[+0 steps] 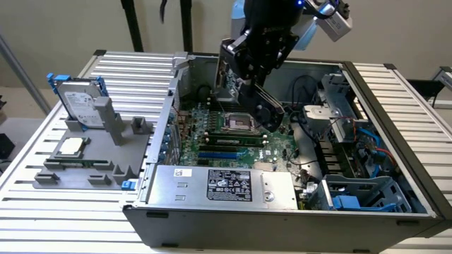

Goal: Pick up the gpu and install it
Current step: 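Insert the gpu into the slot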

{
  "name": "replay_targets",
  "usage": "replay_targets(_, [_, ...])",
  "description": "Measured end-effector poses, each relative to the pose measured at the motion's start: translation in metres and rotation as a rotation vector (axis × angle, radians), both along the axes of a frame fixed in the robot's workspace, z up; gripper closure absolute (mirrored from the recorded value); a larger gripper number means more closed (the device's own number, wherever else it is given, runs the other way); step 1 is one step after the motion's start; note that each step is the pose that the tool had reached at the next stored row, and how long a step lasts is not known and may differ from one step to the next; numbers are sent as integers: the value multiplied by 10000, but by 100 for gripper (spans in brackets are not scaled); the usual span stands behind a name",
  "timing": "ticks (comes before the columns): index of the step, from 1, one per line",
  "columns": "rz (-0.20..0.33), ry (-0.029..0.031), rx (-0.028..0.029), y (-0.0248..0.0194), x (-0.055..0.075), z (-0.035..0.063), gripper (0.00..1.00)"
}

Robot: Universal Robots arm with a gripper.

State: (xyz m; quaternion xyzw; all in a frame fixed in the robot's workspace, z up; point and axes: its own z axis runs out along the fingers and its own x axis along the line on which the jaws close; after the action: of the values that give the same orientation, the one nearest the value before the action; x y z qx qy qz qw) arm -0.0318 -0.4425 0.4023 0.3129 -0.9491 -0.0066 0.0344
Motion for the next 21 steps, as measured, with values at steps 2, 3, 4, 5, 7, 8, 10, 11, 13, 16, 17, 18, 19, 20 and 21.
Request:
replay_targets(2, [366,0,0,0,0,-4,73])
replay_targets(3, [545,0,0,0,0,-6,73])
replay_targets(4, [735,0,1,0,0,-10,73])
replay_targets(5, [916,-1,3,0,0,-14,73])
replay_targets(7, [1276,-3,17,1,0,-22,73])
replay_targets(8, [1455,-5,34,0,0,-28,73])
replay_targets(10, [1792,-13,93,0,0,-38,73])
replay_targets(11, [1966,-18,134,0,-1,-44,73])
replay_targets(13, [2281,-33,220,0,0,-56,73])
replay_targets(16, [2764,-49,339,0,0,-72,73])
replay_targets(17, [2939,-51,359,0,0,-79,73])
replay_targets(18, [3126,-52,373,0,0,-88,73])
replay_targets(19, [3305,-51,381,0,0,-99,73])
replay_targets(20, [3487,-50,384,0,0,-109,73])
replay_targets(21, [3667,-52,387,0,1,-122,73])
